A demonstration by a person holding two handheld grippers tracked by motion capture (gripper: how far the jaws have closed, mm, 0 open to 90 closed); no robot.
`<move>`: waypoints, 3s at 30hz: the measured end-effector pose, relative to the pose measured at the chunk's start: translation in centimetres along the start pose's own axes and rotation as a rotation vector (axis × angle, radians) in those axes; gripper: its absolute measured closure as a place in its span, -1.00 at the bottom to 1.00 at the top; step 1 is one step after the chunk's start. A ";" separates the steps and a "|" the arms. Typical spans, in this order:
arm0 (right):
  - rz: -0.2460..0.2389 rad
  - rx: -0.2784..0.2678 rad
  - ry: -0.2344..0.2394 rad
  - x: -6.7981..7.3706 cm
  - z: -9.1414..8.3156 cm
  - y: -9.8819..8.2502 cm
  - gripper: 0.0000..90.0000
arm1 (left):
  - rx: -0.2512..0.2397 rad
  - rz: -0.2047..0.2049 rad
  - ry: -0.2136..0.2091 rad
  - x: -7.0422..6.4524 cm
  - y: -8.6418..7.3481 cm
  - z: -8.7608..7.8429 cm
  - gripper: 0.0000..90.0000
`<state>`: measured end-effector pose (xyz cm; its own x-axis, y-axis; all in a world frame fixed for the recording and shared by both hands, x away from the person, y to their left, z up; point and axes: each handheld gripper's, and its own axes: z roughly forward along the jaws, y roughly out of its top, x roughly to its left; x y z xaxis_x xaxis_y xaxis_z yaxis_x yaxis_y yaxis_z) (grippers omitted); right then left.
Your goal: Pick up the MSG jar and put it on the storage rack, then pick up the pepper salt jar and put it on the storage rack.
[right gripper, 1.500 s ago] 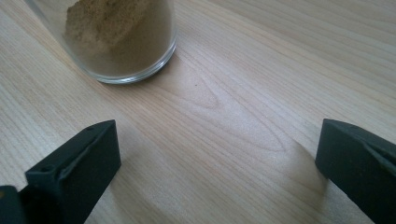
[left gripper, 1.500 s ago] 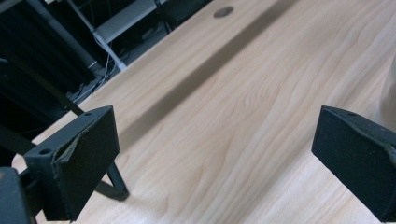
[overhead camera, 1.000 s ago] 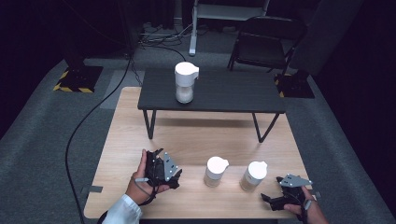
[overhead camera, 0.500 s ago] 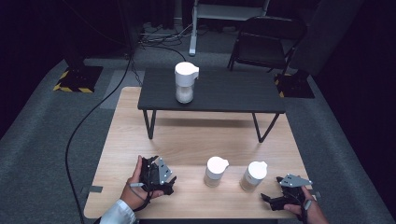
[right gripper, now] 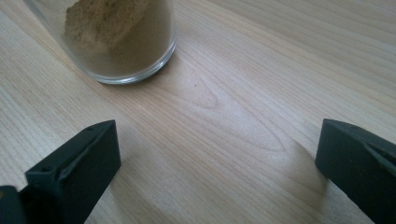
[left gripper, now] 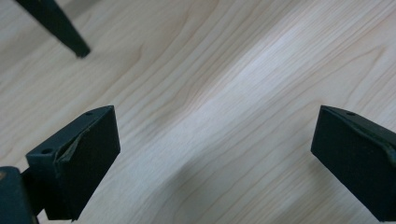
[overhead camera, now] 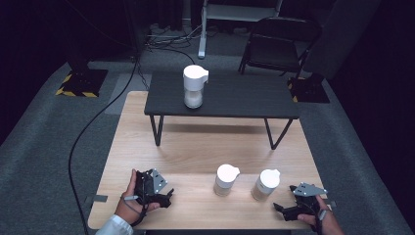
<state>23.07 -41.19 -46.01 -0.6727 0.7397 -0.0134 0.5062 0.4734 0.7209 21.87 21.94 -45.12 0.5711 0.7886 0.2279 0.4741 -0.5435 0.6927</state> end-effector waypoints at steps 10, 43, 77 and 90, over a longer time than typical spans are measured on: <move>0.000 0.000 0.000 0.0 0.0 0.0 -1.00 | 0.016 -0.110 -0.045 1.8 -1.0 0.2 -0.97; 0.000 0.000 0.000 0.0 0.0 0.0 -1.00 | 0.033 -0.218 -0.116 4.3 -2.2 0.2 -0.99; 0.036 -0.072 0.010 0.8 -1.5 -0.6 -0.97 | 0.033 -0.218 -0.114 4.2 -2.2 0.1 -0.99; 0.043 -0.126 0.082 3.1 -3.4 -0.6 -0.97 | 0.034 -0.218 -0.113 4.2 -2.2 0.1 -0.99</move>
<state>18.90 -40.81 -44.15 -0.6963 0.7141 0.0718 0.4672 0.3749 0.8007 23.32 26.39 -45.76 0.5231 0.8523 -0.0042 0.6155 -0.3744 0.6936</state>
